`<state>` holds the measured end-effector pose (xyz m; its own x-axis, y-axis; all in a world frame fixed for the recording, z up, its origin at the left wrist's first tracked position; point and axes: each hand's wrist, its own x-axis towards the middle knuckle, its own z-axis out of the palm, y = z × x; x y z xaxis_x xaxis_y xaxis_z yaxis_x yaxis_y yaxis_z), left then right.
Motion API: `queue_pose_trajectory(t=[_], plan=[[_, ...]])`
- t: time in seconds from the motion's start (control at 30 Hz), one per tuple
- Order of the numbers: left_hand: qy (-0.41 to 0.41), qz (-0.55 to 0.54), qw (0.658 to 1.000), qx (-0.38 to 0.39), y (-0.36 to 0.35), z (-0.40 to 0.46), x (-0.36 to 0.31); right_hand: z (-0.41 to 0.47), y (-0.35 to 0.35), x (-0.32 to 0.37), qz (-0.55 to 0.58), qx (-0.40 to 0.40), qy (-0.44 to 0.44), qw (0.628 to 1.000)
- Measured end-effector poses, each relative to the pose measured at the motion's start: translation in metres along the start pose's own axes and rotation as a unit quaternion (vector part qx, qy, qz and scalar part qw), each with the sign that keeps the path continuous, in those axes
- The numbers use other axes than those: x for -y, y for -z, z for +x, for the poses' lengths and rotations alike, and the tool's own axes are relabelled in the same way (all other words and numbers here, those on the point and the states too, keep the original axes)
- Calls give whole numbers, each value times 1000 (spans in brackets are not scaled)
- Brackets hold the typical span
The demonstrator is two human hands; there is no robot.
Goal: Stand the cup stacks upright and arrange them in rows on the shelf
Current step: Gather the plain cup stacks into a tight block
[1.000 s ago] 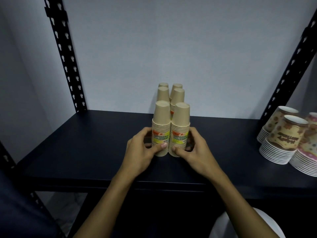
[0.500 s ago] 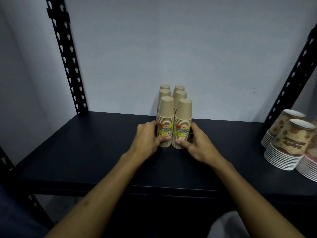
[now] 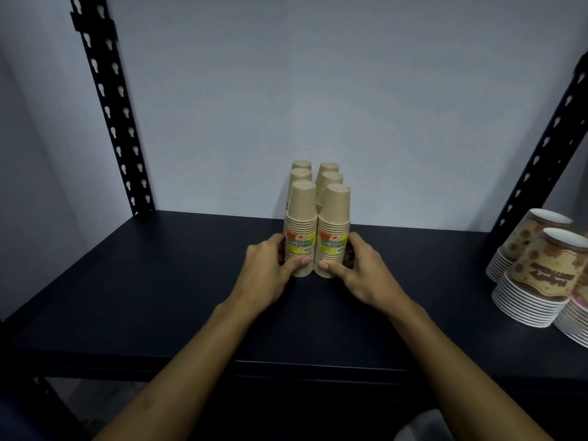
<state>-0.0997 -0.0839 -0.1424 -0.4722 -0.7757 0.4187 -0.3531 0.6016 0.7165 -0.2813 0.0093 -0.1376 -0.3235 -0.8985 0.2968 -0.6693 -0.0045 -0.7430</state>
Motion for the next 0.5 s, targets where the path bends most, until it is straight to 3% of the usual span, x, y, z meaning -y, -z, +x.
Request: queue_pose_trajectory(t=[0.5], plan=[[27, -19, 999, -15, 1, -2, 2, -2, -9, -2, 9, -26, 4, 1000]])
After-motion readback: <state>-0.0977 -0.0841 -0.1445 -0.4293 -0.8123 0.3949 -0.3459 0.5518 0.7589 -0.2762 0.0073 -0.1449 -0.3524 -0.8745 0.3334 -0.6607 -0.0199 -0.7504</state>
